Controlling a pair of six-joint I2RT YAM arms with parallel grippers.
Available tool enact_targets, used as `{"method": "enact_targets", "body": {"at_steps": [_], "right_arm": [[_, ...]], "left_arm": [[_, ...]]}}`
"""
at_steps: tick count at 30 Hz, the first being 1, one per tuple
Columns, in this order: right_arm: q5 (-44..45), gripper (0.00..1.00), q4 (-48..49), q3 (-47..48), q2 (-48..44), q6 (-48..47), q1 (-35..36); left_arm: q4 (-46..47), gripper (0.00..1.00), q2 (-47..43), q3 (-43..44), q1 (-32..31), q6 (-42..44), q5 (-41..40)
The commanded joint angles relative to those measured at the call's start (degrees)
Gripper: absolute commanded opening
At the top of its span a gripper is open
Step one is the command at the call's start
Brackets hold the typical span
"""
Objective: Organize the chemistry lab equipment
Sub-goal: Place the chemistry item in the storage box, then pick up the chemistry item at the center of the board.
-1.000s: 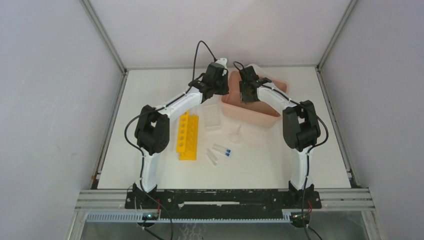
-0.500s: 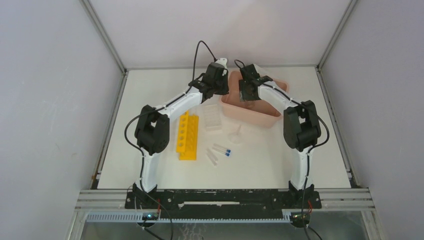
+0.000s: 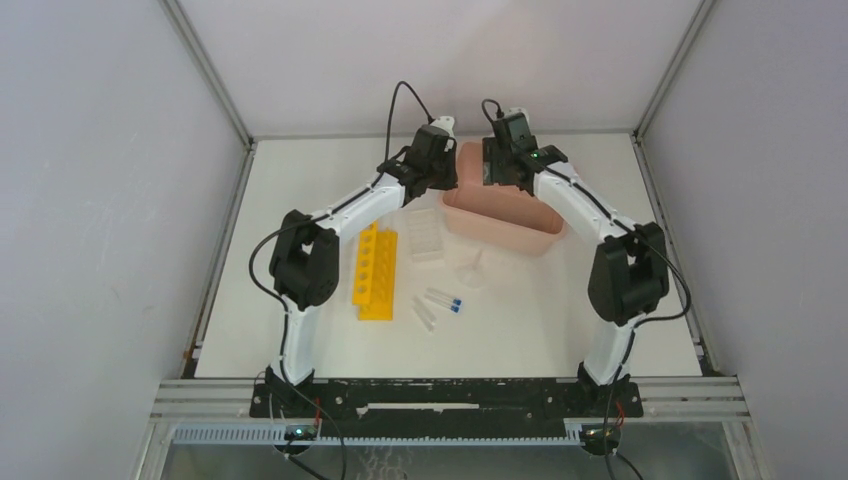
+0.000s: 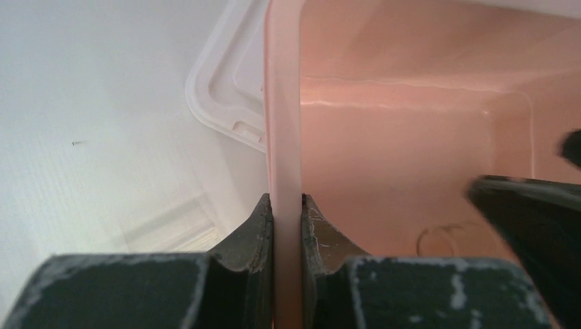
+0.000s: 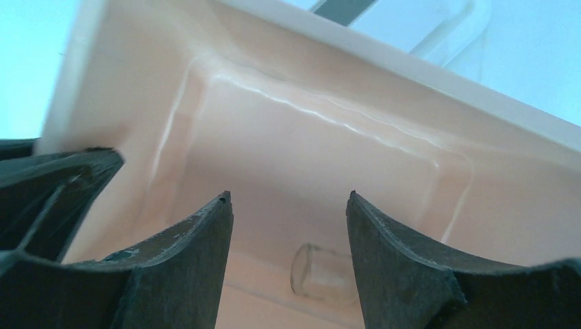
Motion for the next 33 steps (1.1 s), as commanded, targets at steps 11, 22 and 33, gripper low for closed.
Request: {"method": "enact_targets", "body": {"at_steps": [11, 22, 33], "right_arm": [[13.3, 0.67, 2.6, -17.8, -27.3, -1.0, 16.8], [26.1, 0.63, 14.1, -39.4, -34.4, -5.2, 33.2], [28.4, 0.62, 29.1, -48.8, -27.6, -10.1, 35.9]], "left_arm": [[-0.5, 0.0, -0.7, 0.7, 1.0, -1.6, -0.7], [-2.5, 0.0, 0.2, 3.0, 1.5, -1.1, 1.7], [-3.1, 0.0, -0.7, 2.3, 2.1, -0.5, 2.6]]}}
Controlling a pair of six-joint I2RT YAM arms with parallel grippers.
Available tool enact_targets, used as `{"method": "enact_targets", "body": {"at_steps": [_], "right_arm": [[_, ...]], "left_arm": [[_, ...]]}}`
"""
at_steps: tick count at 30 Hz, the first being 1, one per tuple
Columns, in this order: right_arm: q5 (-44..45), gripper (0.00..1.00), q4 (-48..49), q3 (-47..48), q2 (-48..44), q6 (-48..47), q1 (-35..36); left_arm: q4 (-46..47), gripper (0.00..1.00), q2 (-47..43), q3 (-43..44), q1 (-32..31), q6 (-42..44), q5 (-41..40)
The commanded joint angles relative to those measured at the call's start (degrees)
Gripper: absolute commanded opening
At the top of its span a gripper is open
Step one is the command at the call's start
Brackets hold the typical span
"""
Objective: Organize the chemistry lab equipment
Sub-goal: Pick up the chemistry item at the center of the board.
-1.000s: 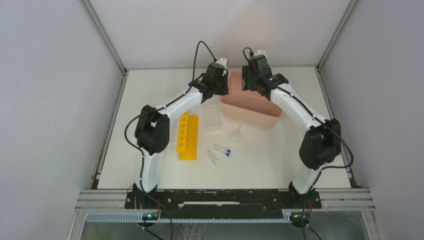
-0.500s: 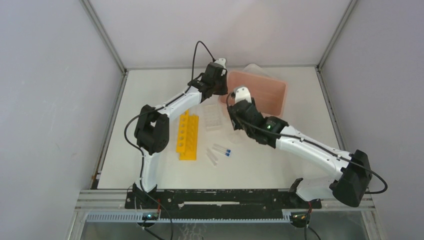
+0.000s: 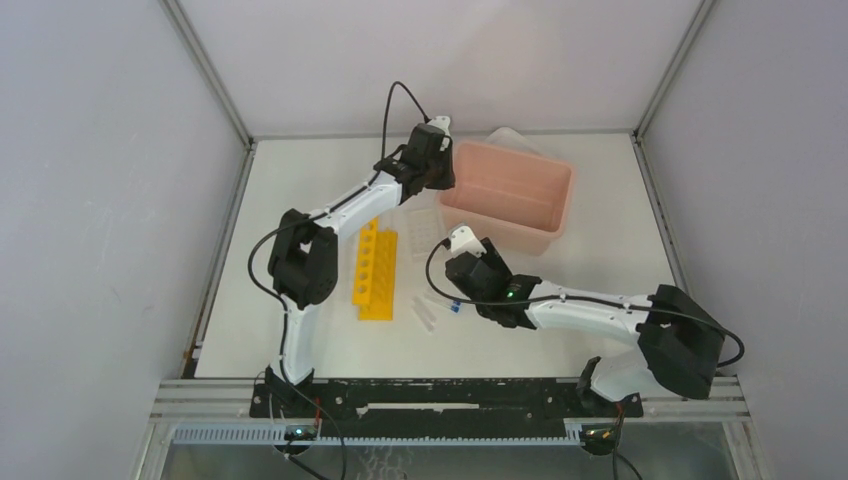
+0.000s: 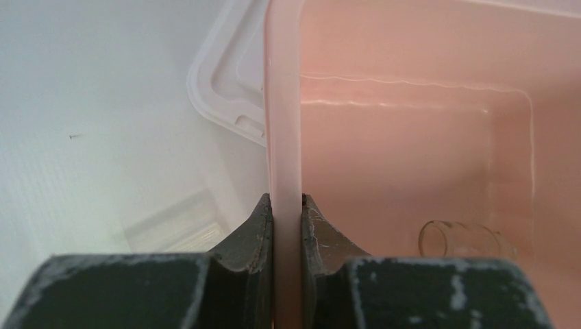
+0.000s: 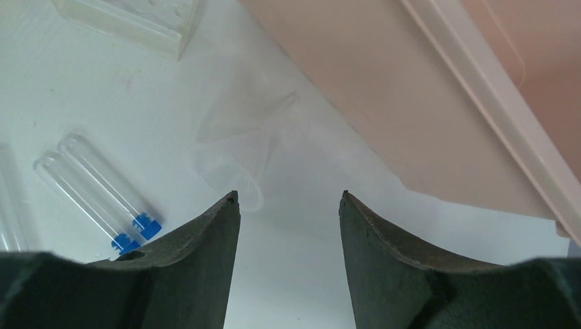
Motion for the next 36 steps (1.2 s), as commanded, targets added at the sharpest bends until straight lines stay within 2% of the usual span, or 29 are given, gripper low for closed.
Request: {"method": "enact_targets", "body": {"at_steps": [1, 16, 27, 33, 36], "right_arm": [[2.3, 0.62, 9.7, 0.0, 2.3, -2.7, 0.9], [0.0, 0.62, 13.0, -0.1, 10.7, -2.6, -0.6], [-3.9, 0.59, 14.5, 1.9, 14.8, -2.1, -4.9], [-5.8, 0.47, 13.9, 3.9, 17.7, -1.4, -7.2], [-5.6, 0.31, 13.9, 3.9, 17.7, -1.0, -7.3]], "left_arm": [[-1.9, 0.0, -0.9, 2.0, 0.8, 0.4, 0.9], [-1.3, 0.0, -0.9, 1.3, 1.3, 0.4, 1.2], [-0.9, 0.0, -0.1, 1.5, 1.5, 0.2, 1.4], [-0.8, 0.0, 0.0, 1.6, 1.6, 0.2, 1.6], [-0.9, 0.0, 0.1, 1.7, 1.8, 0.2, 1.6]]}}
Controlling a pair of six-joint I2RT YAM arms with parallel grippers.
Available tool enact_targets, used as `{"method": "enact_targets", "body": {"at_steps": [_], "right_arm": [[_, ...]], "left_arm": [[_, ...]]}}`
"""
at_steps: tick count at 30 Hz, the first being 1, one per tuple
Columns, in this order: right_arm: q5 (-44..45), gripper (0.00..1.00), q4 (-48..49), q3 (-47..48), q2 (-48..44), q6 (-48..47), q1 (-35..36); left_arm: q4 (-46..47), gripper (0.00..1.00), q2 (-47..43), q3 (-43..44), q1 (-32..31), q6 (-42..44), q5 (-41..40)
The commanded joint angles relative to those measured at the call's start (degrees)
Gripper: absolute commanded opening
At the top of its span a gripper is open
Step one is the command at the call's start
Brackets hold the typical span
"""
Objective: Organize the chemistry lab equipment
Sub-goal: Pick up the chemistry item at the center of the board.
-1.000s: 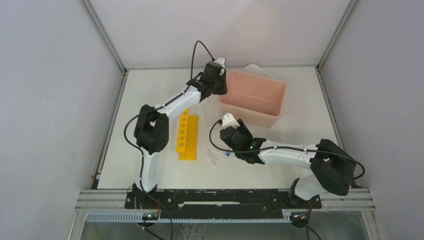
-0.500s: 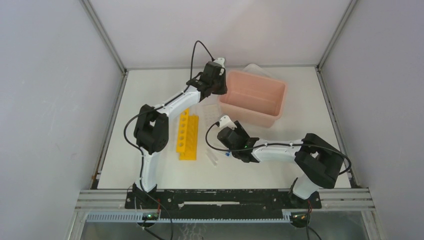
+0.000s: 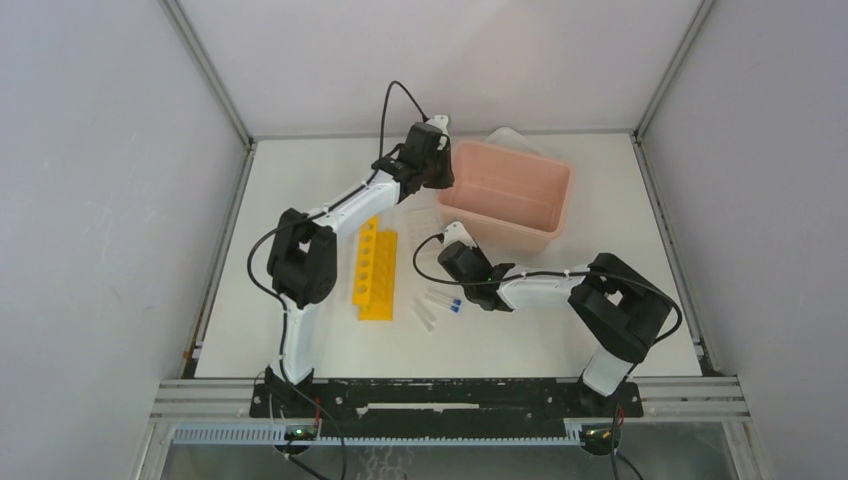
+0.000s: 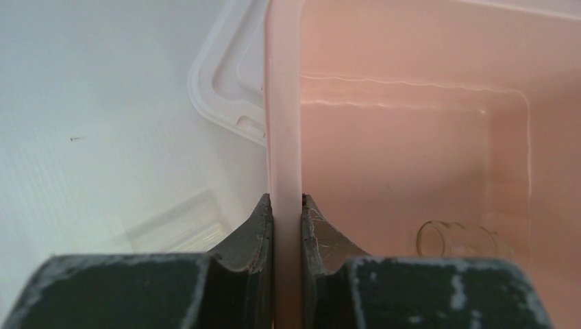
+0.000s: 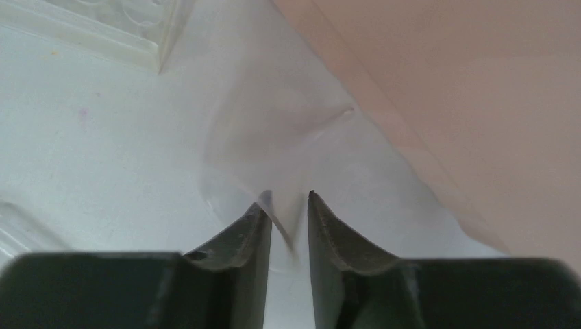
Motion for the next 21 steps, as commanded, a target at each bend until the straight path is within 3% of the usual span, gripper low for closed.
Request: {"method": "enact_targets", "body": {"at_steps": [1, 6, 13, 21], "right_arm": [[-0.1, 0.25, 1.3, 2.1, -0.6, 1.7, -0.4], [3.2, 0.07, -3.8, 2.1, -2.9, 3.2, 2.0], [4.0, 0.05, -15.7, 4.3, -11.8, 8.5, 7.3], [0.1, 0.05, -27.1, 11.4, -30.2, 14.7, 11.4]], "left_arm": [[-0.8, 0.0, 0.2, 1.7, 1.0, -0.2, 0.2], [-0.9, 0.0, 0.3, 1.7, 1.1, -0.2, 0.1], [-1.3, 0.0, -0.1, 1.5, 1.1, 0.0, -0.2], [-1.3, 0.0, -0.6, 0.8, 1.2, -0.3, -0.1]]}}
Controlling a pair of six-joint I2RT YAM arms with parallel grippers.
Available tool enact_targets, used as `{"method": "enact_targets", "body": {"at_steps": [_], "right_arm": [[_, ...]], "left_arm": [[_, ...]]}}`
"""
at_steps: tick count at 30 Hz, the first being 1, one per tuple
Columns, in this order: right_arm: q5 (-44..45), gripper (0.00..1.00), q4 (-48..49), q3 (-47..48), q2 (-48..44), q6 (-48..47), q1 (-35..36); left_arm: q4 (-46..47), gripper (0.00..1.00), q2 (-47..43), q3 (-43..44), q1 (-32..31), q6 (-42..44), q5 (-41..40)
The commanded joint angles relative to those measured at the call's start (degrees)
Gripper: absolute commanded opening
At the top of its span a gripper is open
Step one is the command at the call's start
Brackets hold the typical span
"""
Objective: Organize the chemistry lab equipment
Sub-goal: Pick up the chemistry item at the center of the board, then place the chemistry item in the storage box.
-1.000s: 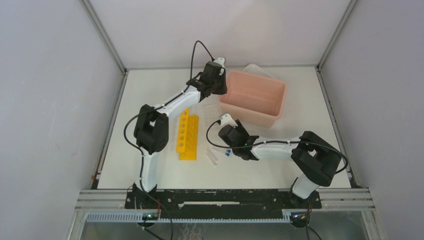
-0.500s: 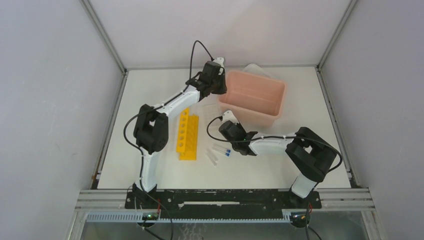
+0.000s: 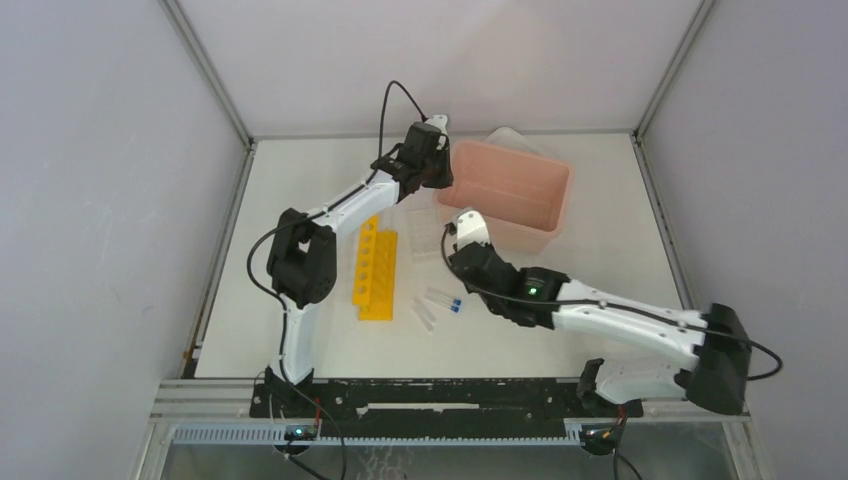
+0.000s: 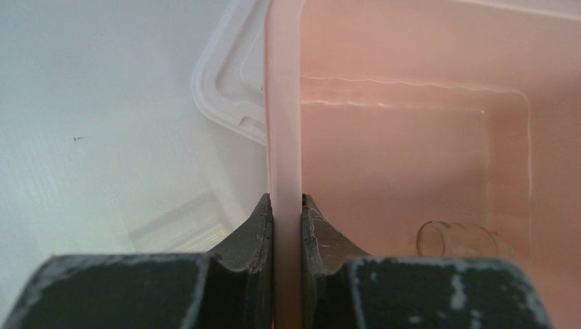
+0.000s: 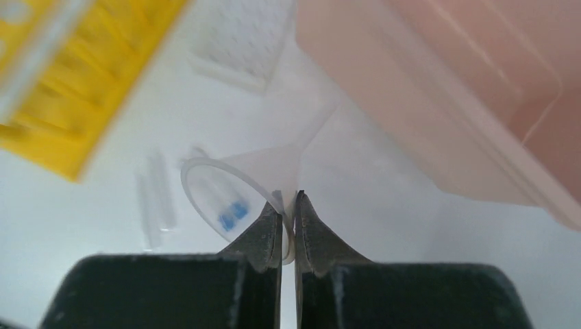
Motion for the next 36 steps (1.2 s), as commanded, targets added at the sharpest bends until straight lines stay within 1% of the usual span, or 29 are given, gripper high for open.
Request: {"method": "enact_targets", "body": {"at_steps": [1, 3, 5, 8, 10, 15, 17, 24, 28, 33, 36], "right_arm": [[0.0, 0.05, -5.6, 7.1, -9.8, 4.4, 1.2], [2.5, 0.06, -5.6, 9.8, -11.0, 3.3, 0.6], [4.0, 0.05, -5.3, 12.4, -10.7, 1.9, -1.6], [3.2, 0.05, -4.3, 15.7, -9.3, 1.1, -7.0], [1.4, 0.04, -4.2, 17.7, -7.5, 0.9, -12.3], [-4.6, 0.04, -5.1, 23.2, 0.9, -0.1, -23.3], [-6.0, 0.04, -6.7, 26.6, 6.2, -0.4, -25.9], [-7.1, 0.05, -14.2, 36.1, 20.6, -0.6, -29.2], [-6.1, 0.08, -17.5, 39.1, 26.5, -0.3, -30.4], [-5.6, 0.12, -19.5, 38.2, 28.9, 0.4, -32.7], [-6.7, 0.17, -19.6, 37.1, 29.7, 0.5, -34.4]], "left_arm": [[-1.3, 0.0, -0.7, 0.7, 0.8, -0.4, -0.3], [-1.4, 0.0, -0.9, 0.5, 0.8, -0.4, -0.2], [-1.3, 0.0, -1.2, 0.2, 0.7, -0.4, -0.2], [-1.5, 0.0, -1.8, -0.5, 0.6, -0.4, -0.3], [-1.6, 0.0, -2.1, -0.8, 0.6, -0.3, -0.4], [-1.7, 0.0, -2.9, -0.8, 0.3, -0.2, -0.3], [-1.7, 0.0, -3.2, -0.8, 0.2, -0.1, -0.4], [-1.9, 0.0, -4.5, -0.8, -0.2, 0.7, -0.5], [-1.9, 0.0, -5.3, -0.8, -0.6, 1.3, -0.5], [-1.9, 0.0, -6.1, -1.0, -1.1, 1.7, -0.6], [-1.7, 0.0, -6.2, -0.8, -1.3, 1.6, -0.4]]}}
